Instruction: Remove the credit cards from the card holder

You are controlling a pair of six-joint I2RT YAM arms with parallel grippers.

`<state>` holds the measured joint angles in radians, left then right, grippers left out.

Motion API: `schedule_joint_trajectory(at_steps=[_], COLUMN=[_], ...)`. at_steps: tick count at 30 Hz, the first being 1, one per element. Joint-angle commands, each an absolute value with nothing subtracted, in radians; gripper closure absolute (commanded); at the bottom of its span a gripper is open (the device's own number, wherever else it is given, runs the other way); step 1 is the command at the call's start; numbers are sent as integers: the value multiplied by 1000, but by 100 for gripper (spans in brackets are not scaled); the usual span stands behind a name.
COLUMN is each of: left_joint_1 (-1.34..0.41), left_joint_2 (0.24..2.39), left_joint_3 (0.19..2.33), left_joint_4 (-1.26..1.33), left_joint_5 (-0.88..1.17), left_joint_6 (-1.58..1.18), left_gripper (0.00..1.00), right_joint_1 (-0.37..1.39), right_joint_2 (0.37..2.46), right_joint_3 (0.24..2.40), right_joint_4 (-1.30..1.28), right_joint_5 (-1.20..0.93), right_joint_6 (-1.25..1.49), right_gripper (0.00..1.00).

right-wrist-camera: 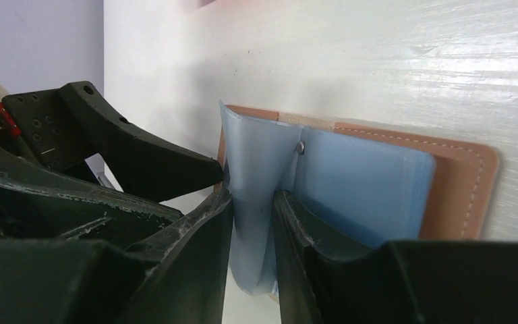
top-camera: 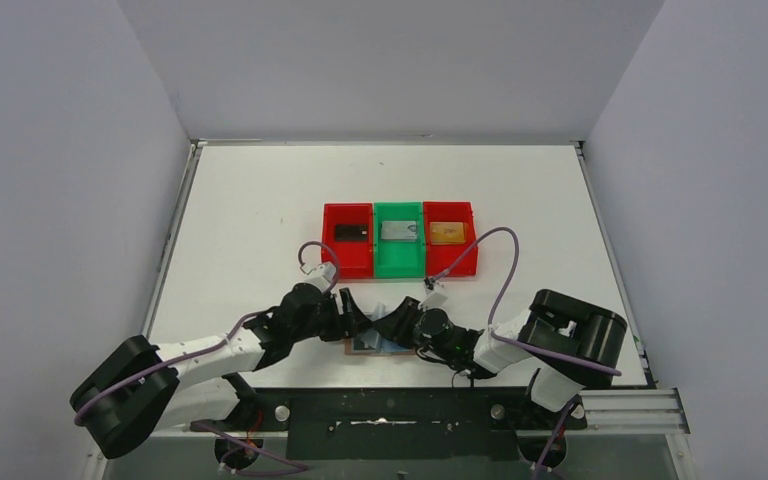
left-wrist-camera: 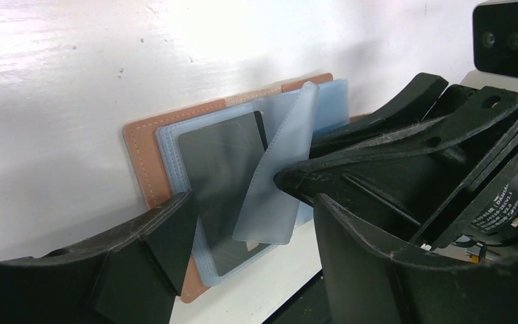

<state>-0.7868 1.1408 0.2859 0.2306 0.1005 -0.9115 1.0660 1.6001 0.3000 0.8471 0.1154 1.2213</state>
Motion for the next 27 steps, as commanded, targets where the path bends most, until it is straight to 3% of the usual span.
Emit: schedule_joint_trajectory(at_steps=[1, 6, 15, 27], left_joint_1=[-793, -793, -795, -796], left_joint_2=[1172, 1166, 1019, 1159], left_joint_3=[267, 277, 323, 298], left_joint_4=[360, 355, 198, 385], left_joint_5=[167, 179, 38, 208], left_joint_6=[-927, -912, -901, -886], left_gripper=[38, 42, 37, 36], right_joint_1=[1054, 1045, 1041, 1027], right_joint_2=[1613, 1619, 1632, 1678], right_joint_3=[293, 275, 270, 241], right_joint_4=[972, 994, 1023, 1126], right_joint_5=[119, 118, 110, 87], right_joint_6=[1247, 1262, 1271, 1301], right_gripper=[71, 70, 72, 72])
